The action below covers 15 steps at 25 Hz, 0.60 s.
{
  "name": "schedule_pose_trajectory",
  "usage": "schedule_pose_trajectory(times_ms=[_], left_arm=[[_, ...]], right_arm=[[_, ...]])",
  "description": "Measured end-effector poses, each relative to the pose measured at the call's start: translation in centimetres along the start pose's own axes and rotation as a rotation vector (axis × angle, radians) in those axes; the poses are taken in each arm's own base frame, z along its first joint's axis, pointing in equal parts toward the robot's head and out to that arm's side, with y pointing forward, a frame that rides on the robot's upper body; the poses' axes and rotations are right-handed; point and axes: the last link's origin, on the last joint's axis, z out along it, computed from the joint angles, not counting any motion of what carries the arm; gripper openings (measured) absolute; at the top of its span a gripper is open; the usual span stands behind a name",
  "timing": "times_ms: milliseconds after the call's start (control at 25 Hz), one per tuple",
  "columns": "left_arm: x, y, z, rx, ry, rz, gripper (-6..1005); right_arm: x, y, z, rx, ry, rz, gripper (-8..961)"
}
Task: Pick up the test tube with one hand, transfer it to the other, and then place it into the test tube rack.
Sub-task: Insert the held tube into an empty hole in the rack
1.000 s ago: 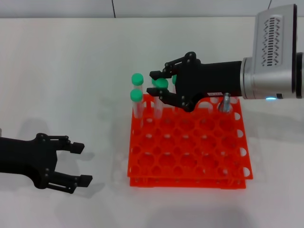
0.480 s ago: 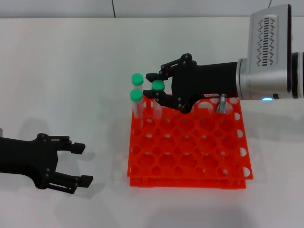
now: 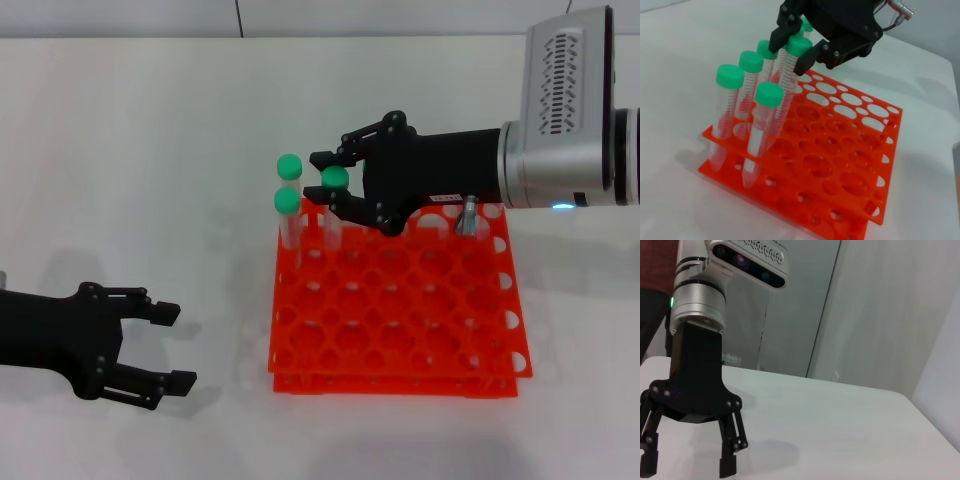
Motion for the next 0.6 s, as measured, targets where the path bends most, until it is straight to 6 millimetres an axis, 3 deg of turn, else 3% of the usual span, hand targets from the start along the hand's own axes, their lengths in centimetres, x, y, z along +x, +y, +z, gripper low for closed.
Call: schedule_pose_trajectory(times_ms=[600], left_arm=[[-0.09,0.01,0.16,-0.006,0.003,-0.007,890]], right_arm=[[0.33,-0.06,0.30,-0.004,0.010,0.011,313]])
